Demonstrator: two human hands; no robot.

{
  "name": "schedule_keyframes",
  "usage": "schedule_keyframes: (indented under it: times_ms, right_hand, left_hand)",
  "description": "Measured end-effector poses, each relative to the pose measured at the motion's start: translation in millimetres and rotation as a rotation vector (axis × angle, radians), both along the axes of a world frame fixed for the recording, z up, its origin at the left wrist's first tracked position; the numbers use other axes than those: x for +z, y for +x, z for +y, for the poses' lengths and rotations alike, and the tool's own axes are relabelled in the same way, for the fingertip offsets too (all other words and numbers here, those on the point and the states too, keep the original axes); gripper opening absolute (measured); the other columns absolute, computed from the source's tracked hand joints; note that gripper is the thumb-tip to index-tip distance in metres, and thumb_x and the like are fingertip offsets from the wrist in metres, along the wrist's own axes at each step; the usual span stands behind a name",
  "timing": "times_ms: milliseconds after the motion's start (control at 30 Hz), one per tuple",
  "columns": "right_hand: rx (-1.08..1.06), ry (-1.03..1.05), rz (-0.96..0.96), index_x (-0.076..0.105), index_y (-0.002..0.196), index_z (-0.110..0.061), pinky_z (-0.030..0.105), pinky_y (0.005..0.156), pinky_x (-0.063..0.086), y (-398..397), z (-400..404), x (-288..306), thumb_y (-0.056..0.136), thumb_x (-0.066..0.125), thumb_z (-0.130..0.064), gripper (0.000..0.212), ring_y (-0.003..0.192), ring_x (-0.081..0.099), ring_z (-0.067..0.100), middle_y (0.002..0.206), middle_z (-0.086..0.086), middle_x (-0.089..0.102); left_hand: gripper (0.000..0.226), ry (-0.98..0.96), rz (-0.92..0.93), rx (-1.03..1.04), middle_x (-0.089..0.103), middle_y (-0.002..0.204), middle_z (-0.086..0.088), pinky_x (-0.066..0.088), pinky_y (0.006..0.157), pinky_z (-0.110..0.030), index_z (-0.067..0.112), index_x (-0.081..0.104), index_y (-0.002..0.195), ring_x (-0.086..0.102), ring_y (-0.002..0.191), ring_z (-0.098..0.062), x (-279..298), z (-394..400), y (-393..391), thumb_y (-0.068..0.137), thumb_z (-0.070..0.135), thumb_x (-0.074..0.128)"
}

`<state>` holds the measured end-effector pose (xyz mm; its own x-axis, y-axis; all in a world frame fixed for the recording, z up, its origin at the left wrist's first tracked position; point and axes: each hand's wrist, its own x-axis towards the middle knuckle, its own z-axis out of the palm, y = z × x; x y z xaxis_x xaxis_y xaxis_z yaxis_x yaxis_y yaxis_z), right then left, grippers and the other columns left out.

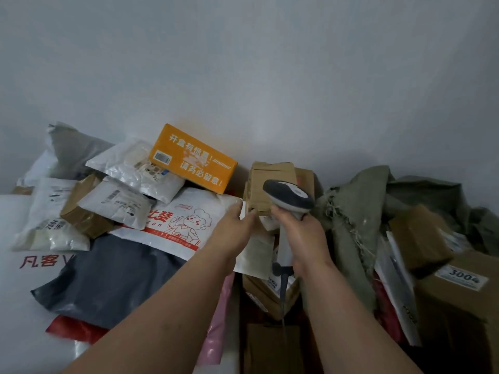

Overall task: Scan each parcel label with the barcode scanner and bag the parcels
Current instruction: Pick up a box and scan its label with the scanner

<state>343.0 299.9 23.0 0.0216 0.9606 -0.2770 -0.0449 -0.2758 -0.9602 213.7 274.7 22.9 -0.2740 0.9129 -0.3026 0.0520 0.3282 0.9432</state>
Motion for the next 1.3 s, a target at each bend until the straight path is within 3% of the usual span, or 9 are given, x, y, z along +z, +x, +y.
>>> schedule_keyframes:
  times_ms: [100, 267, 500, 600, 700, 800, 1033, 1200, 1300]
  right_hand:
    - [0.027, -0.029, 0.033, 0.074, 0.107, -0.028, 0.044, 0.094, 0.055, 2, -3, -9, 0.083, 0.079, -0.034, 0.026, 0.101, 0.069, 0.015, 0.099, -0.009, 0.077]
    - [-0.05, -0.016, 0.135, 0.067, 0.122, -0.026, 0.05, 0.101, 0.051, 3, -25, -14, 0.082, 0.08, -0.036, 0.043, 0.109, 0.065, 0.019, 0.114, -0.004, 0.073]
    - [-0.058, 0.108, 0.128, 0.07, 0.113, -0.035, 0.045, 0.1, 0.052, 2, -77, -4, 0.084, 0.078, -0.032, 0.03, 0.111, 0.067, 0.014, 0.112, -0.011, 0.074]
    - [0.019, 0.181, 0.094, 0.069, 0.118, -0.037, 0.03, 0.096, 0.051, -5, -110, 1, 0.084, 0.08, -0.031, 0.036, 0.113, 0.064, 0.003, 0.113, -0.02, 0.073]
    - [0.07, 0.218, 0.086, 0.07, 0.12, -0.032, 0.035, 0.103, 0.051, -13, -141, 9, 0.077, 0.081, -0.039, 0.044, 0.115, 0.064, 0.001, 0.117, -0.017, 0.073]
    - [0.131, 0.256, 0.05, 0.07, 0.123, -0.035, 0.043, 0.106, 0.05, -18, -167, 19, 0.08, 0.081, -0.04, 0.045, 0.119, 0.062, 0.004, 0.121, -0.016, 0.071]
    - [-0.07, 0.289, 0.119, 0.077, 0.094, -0.043, 0.018, 0.075, 0.052, -10, -211, 41, 0.084, 0.08, -0.026, 0.02, 0.091, 0.069, -0.007, 0.096, -0.024, 0.075]
    - [-0.148, 0.12, 0.263, 0.07, 0.121, -0.019, 0.045, 0.096, 0.055, -1, -237, 49, 0.083, 0.08, -0.026, 0.04, 0.102, 0.071, 0.016, 0.109, -0.001, 0.076]
    - [-0.055, 0.112, 0.307, 0.071, 0.118, -0.021, 0.041, 0.085, 0.059, -10, -258, 53, 0.074, 0.082, -0.03, 0.046, 0.097, 0.074, 0.019, 0.105, 0.0, 0.078]
  left_hand:
    - [0.044, -0.006, -0.039, -0.006, 0.047, 0.149, 0.002, 0.039, 0.111, -0.047, 0.035, 0.045, 0.144, 0.047, 0.129, -0.018, -8, 7, 2, 0.1, 0.039, 0.052]
    - [0.069, -0.028, -0.199, 0.107, 0.044, 0.15, -0.003, 0.046, 0.103, -0.047, 0.033, 0.031, 0.153, 0.049, 0.129, -0.025, -13, -7, -6, 0.093, 0.052, 0.06]
    - [0.115, -0.004, -0.417, 0.153, 0.052, 0.132, -0.005, 0.054, 0.094, -0.05, 0.031, 0.027, 0.144, 0.056, 0.119, -0.026, -9, -56, -14, 0.046, 0.055, 0.084]
    - [0.122, 0.039, -0.395, 0.118, 0.054, 0.126, 0.002, 0.054, 0.093, -0.046, 0.033, 0.022, 0.146, 0.059, 0.116, -0.022, -2, -78, -16, 0.045, 0.049, 0.088]
    - [0.126, 0.055, -0.295, 0.119, 0.053, 0.126, 0.005, 0.059, 0.074, -0.028, 0.031, 0.02, 0.148, 0.06, 0.107, -0.014, 5, -104, -19, 0.047, 0.047, 0.093]
    - [0.137, 0.032, -0.241, 0.115, 0.045, 0.144, -0.004, 0.057, 0.09, -0.043, 0.032, 0.018, 0.152, 0.057, 0.119, -0.025, 6, -132, -26, 0.041, 0.051, 0.096]
    - [0.072, 0.024, -0.751, 0.155, 0.073, 0.115, -0.012, 0.054, 0.093, -0.042, 0.016, 0.061, 0.129, 0.072, 0.102, -0.027, 16, -193, -46, 0.067, 0.049, 0.074]
    - [0.075, 0.073, -1.124, 0.041, 0.056, 0.14, -0.022, 0.049, 0.099, -0.052, 0.01, 0.062, 0.133, 0.053, 0.129, -0.037, 16, -241, -63, 0.073, 0.054, 0.074]
    - [0.089, 0.099, -1.141, -0.107, 0.058, 0.133, -0.025, 0.048, 0.1, -0.053, 0.007, 0.065, 0.128, 0.059, 0.118, -0.038, 21, -263, -62, 0.055, 0.052, 0.088]
